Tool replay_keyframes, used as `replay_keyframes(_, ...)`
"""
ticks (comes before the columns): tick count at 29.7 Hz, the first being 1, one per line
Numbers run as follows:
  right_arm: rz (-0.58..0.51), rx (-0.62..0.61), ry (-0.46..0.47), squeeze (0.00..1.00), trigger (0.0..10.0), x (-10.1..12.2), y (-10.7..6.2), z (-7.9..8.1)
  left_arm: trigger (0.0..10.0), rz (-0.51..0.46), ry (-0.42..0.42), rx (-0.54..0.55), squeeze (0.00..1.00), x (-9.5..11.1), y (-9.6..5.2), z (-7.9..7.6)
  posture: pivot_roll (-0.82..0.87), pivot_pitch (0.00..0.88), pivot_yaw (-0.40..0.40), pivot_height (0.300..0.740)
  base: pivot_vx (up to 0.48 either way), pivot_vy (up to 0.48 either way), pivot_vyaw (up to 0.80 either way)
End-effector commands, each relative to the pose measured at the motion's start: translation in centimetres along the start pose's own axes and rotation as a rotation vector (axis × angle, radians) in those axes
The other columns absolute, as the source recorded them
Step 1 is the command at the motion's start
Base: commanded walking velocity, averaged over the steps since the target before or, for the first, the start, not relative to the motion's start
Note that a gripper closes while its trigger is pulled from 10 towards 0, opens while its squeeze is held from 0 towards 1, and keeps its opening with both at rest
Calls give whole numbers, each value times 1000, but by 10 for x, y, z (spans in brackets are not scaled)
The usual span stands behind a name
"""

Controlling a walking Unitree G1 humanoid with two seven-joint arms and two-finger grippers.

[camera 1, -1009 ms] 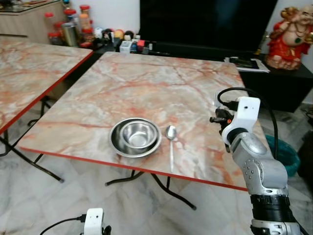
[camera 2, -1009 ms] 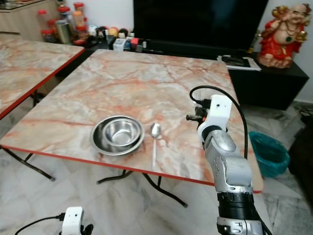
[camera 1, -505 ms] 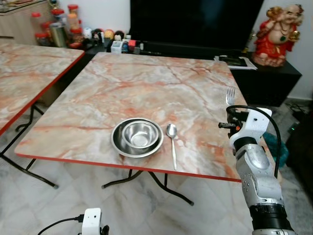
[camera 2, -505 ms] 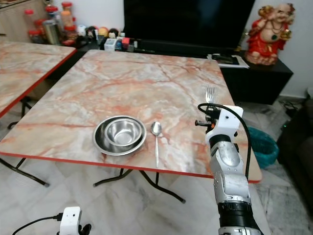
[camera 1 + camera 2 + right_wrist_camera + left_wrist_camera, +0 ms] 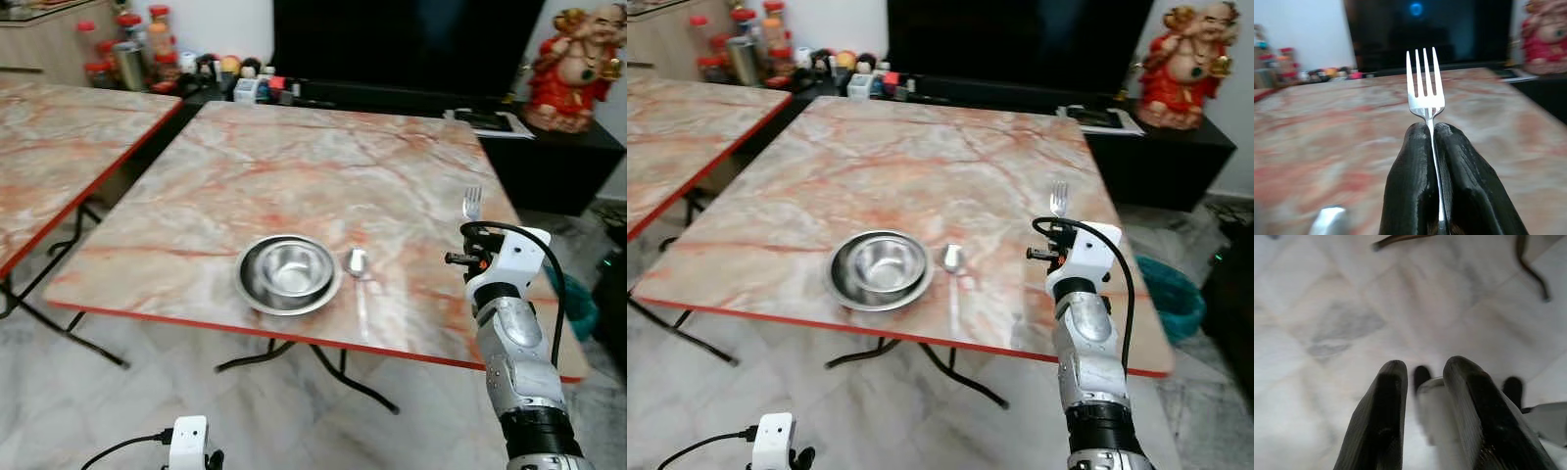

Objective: Setting the table

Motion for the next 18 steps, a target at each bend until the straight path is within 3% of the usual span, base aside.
replay_keyframes(1, -5, -17, -3, 0, 10000, 2, 1, -7, 10000, 2, 4, -2, 0, 1, 1, -2, -11, 0, -29, 736, 0, 480, 0)
replay_keyframes(6, -4, -22, -2, 0, 10000, 3, 2, -8, 10000, 3, 11, -1, 0, 0, 0, -1, -11, 0, -25, 736, 0, 456, 0)
replay_keyframes(8, -14, -15, -2, 0, 10000, 6, 3, -6, 10000, 5, 38, -4, 0, 0, 0, 0, -17, 0, -18, 736, 0, 0, 0)
replay_keyframes(18, 12, -8, 1, 0, 10000, 4, 4, -7, 10000, 3, 23, -9, 0, -1, 0, 0, -14, 0, -22, 736, 0, 0, 0)
Point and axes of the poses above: a point about 5 cm out from each wrist's last joint towards the gripper, its own y axis pointing out of the wrist towards the gripper, its own x axis along the axis of the wrist's last joint, z = x × y, the point moved 3 cm from there along y, pointing out of the wrist towards the gripper, and after that the axes turned 7 degrees about y, right-handed, at the moved point
